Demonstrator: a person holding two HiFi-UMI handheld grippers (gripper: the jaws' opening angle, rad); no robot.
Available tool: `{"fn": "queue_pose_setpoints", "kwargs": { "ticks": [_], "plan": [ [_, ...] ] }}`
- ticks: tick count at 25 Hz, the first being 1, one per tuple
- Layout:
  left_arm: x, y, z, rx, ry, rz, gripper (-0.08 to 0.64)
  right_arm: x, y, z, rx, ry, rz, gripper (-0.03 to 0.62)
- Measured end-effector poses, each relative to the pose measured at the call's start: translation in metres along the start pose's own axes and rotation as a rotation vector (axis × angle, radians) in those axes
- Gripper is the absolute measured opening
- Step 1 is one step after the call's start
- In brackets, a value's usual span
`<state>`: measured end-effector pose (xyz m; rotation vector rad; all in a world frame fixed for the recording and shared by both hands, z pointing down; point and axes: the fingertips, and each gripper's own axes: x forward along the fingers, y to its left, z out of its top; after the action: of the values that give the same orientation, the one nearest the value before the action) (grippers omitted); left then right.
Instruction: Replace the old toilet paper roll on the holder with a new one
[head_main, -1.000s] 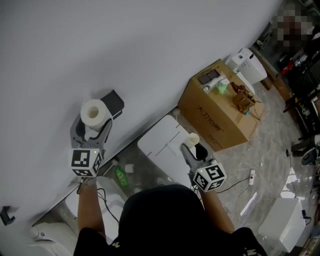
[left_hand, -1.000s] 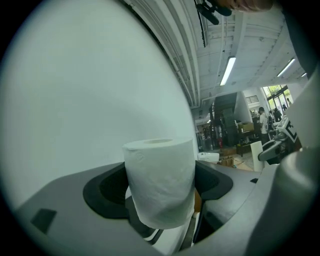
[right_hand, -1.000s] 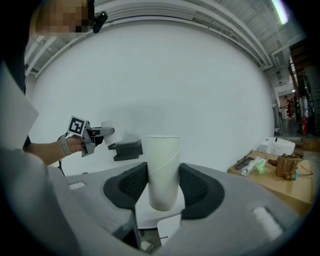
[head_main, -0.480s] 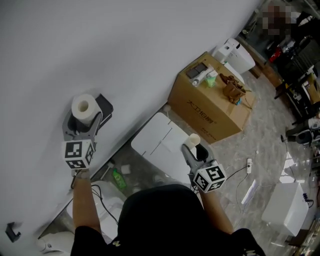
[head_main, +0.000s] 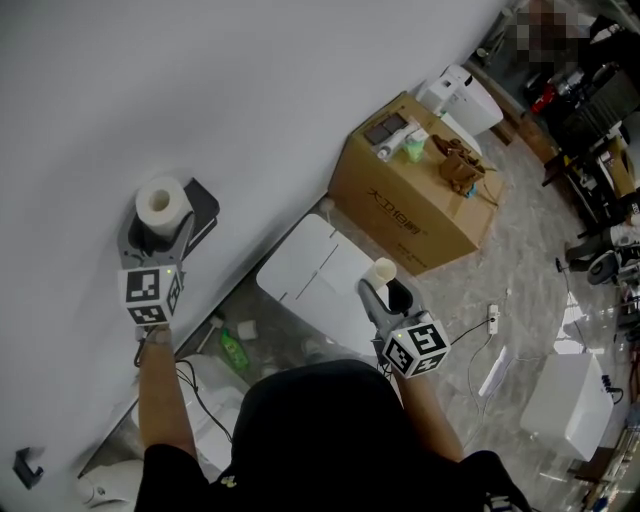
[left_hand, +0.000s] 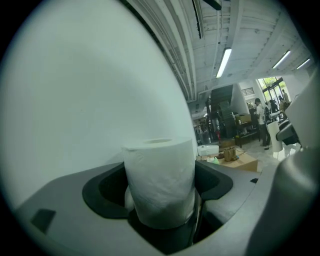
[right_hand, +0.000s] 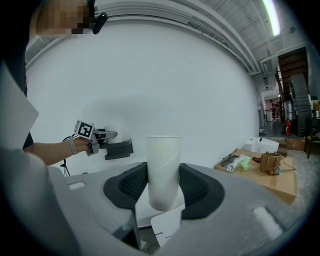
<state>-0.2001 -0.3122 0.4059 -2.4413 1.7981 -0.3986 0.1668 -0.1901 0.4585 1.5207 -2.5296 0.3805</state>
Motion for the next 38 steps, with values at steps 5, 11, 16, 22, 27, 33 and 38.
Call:
{"fn": "queue_pose_setpoints", "kwargs": {
  "ticks": [5,11,16,22,27,33,38],
  "plan": [
    [-0.002,-0.003,0.001,0.013,-0.014,-0.010,0.400,0.002,0.006,-0.003,0.000,0.004,0.013,0.192],
    [-0.004,-0.004,0.000,0.000,-0.008,0.007,0.403,0.002,0.009,-0.004,0.000,0.004,0.026,0.192],
    [-0.003,-0.003,0.000,-0.013,0.007,0.014,0.407,0.002,0.005,-0.003,0.003,0.004,0.030,0.192],
    [-0.006,0.000,-0.006,-0.059,0.031,0.045,0.408,0.001,-0.003,-0.006,0.008,0.011,0.035,0.192],
    [-0.011,0.000,-0.013,-0.095,0.048,0.067,0.408,0.001,-0.008,-0.007,0.011,0.016,0.049,0.192],
    [-0.028,0.005,-0.012,-0.152,0.038,0.100,0.408,0.008,-0.009,-0.005,0.010,0.012,0.087,0.192],
    [-0.062,0.012,-0.010,-0.167,0.038,0.146,0.408,0.024,0.003,0.004,-0.002,0.005,0.157,0.192]
  ]
}}
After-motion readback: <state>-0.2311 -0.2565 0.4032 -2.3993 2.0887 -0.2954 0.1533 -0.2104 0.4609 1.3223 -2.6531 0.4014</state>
